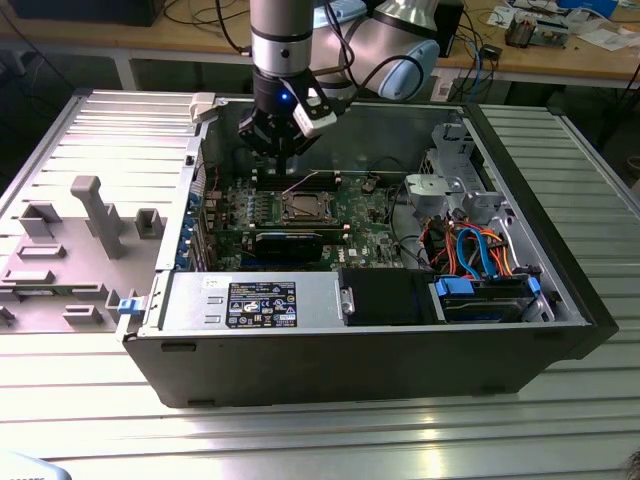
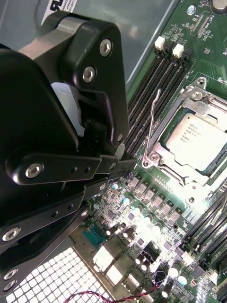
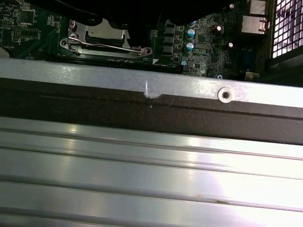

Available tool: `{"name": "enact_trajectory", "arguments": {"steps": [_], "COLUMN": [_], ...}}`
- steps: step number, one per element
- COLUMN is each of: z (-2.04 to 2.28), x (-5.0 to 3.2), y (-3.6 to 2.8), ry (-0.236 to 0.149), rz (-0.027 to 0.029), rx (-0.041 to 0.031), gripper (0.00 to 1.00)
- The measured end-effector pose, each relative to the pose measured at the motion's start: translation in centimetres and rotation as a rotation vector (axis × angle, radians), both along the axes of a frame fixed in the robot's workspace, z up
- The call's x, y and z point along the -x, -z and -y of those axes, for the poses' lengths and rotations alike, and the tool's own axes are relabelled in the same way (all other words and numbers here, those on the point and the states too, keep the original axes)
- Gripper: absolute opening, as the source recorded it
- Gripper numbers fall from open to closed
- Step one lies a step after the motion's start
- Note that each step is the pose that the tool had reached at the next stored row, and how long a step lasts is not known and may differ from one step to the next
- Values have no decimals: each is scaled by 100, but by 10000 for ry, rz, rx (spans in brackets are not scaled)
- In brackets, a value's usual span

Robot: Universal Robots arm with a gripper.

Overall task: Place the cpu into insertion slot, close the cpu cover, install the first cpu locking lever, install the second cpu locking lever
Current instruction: 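Install the first cpu locking lever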

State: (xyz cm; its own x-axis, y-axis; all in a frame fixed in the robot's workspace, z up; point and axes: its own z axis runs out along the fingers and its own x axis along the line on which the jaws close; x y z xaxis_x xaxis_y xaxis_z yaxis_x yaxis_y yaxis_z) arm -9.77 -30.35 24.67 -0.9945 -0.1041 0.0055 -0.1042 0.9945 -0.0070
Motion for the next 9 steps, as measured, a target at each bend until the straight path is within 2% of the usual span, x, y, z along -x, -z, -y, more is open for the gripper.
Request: {"name": "enact_trajectory", "arguments": {"steps": [9], "z": [-5], "x": [-8], "y": [22], "ry": [1], "rz": [0], "rx": [0], "gripper": [11]}}
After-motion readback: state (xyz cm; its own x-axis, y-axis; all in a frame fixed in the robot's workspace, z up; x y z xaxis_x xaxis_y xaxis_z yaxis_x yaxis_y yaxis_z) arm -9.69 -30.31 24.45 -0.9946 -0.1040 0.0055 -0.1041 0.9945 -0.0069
